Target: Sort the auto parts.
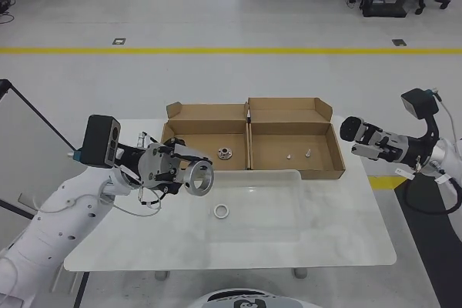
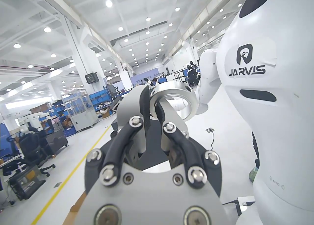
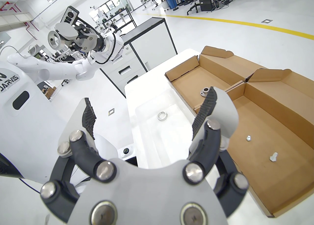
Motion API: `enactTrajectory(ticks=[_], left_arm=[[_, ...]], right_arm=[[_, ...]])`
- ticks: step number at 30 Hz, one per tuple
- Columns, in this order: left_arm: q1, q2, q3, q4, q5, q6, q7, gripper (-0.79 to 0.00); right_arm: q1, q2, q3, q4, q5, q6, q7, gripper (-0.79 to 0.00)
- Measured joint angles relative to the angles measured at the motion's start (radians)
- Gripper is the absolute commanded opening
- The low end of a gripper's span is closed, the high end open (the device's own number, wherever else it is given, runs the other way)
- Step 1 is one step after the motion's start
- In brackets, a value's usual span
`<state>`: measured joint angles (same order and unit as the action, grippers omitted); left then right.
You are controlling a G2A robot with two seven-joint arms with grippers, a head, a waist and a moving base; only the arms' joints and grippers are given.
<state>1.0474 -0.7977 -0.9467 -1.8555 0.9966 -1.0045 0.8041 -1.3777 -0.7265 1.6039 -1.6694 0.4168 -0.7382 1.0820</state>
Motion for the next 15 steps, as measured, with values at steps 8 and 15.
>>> enactTrajectory(ticks=[8, 15], left_arm=[[0.033, -0.028, -0.020, -0.056, -0.243, -0.002, 0.009, -0.785], [0.063, -0.057, -0.039, -0.122, -0.406, -0.008, 0.004, -0.785]], right_arm=[[0.000, 0.000, 0.000, 0.000, 0.000, 0.000, 0.000, 0.000], [0.000, 0.000, 0.000, 0.000, 0.000, 0.000, 0.000, 0.000]])
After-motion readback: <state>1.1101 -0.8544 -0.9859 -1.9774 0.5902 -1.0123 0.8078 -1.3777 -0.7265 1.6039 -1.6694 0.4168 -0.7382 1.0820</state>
